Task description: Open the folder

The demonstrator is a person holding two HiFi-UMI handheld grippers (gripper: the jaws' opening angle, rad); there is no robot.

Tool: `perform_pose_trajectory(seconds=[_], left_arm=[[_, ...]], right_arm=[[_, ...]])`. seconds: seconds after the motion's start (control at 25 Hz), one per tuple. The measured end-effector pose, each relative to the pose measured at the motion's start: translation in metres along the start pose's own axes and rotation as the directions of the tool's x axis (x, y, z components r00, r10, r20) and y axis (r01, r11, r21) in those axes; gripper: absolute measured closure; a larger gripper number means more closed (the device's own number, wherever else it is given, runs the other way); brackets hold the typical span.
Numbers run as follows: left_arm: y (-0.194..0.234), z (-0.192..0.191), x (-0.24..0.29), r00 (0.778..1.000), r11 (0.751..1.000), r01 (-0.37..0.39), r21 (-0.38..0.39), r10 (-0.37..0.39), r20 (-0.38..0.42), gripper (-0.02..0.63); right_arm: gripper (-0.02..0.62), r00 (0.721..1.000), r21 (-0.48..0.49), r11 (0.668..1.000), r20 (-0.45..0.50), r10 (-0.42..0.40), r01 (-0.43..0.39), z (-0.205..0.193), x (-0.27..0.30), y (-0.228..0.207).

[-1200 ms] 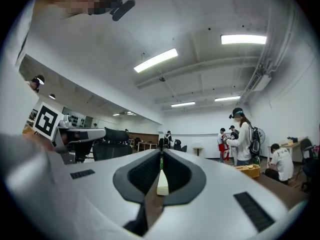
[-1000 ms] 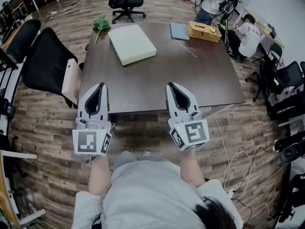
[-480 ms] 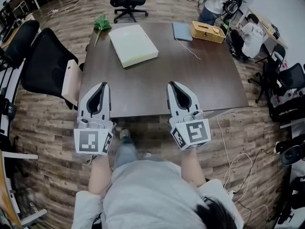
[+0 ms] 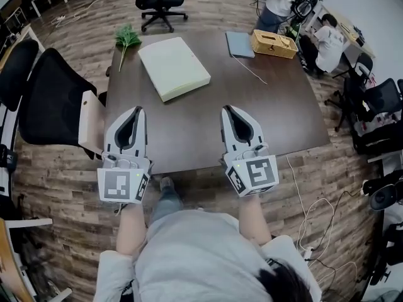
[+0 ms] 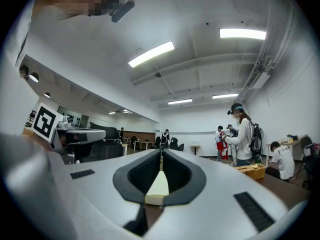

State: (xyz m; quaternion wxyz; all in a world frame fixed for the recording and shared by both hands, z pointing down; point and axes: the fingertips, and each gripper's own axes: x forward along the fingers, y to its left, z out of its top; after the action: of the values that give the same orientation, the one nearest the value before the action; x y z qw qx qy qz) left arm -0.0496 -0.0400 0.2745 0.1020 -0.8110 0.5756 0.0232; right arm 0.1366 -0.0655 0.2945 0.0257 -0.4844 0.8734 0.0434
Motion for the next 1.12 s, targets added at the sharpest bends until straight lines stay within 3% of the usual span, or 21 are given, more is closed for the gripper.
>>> perform_pose_trajectory(seconds=[0.52,1.12], left_arm=[[0.074,-0.025,0.07,0.998,0.998,0.064,-0.025,-0.064,-0.001,0.598],[0.13,-0.049,0.111,0.989,0.988,0.149,-0.049,-0.149,-0.001,0.598]], right_arm=[[0.575,0.997,0.0,0.998,-0.024,-0.067,0.067,-0.013,0.092,-0.002],[0.575,0.987,0.016,0.988,-0.05,-0.155,0.156,-0.028,0.15,0.01]])
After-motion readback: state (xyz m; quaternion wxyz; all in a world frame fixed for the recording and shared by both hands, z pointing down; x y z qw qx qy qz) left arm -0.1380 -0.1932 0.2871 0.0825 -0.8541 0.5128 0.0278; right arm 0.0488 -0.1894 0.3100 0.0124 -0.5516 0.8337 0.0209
